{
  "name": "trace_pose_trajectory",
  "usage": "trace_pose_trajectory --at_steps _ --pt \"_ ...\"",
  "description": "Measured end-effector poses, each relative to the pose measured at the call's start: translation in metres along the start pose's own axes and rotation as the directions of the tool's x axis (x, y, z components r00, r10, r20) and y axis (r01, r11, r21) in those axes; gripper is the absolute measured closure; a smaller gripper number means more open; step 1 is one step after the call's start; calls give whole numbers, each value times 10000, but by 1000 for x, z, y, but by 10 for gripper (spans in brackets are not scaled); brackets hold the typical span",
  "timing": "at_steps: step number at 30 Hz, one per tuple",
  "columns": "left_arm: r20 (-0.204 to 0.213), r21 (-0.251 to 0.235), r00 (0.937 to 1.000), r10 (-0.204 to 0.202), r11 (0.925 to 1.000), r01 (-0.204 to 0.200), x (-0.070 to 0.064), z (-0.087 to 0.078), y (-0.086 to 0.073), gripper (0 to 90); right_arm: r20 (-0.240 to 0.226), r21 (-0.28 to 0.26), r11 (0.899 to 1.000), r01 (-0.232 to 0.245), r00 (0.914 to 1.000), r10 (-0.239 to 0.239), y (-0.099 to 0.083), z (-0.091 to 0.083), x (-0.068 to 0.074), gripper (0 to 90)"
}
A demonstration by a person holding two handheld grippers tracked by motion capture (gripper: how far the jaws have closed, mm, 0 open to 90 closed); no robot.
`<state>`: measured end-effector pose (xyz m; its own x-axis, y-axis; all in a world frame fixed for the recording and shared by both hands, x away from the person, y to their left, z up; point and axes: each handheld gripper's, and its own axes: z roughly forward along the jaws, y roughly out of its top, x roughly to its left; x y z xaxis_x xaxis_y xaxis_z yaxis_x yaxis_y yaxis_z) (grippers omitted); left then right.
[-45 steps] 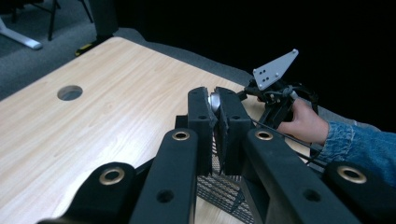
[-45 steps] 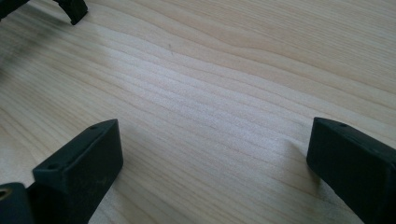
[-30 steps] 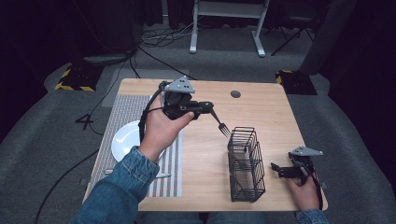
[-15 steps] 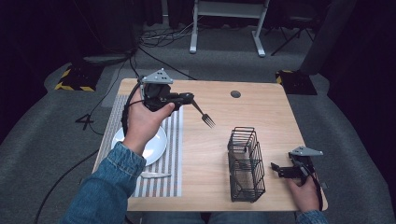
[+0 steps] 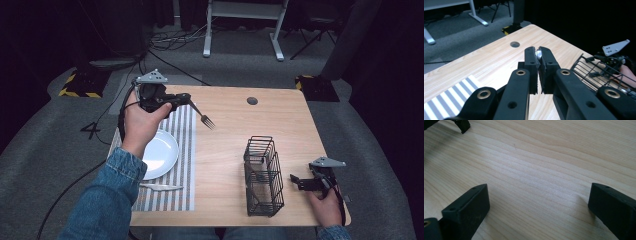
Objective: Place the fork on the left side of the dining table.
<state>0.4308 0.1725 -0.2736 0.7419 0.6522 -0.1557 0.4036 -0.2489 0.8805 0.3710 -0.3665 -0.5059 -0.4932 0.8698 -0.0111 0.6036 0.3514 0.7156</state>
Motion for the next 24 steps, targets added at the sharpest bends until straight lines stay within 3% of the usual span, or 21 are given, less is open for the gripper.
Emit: trace_pose_trajectory --at_steps 10,24 --pt "-620 -31 9971 -449 9990 448 29 -8 -11 859 3 1 10000 -2 10000 2 0 0 0 36" --pt "-1400 51 9844 -1065 9941 1083 78 -5 -35 859 2 1 10000 1 10000 -1 0 0 0 37"
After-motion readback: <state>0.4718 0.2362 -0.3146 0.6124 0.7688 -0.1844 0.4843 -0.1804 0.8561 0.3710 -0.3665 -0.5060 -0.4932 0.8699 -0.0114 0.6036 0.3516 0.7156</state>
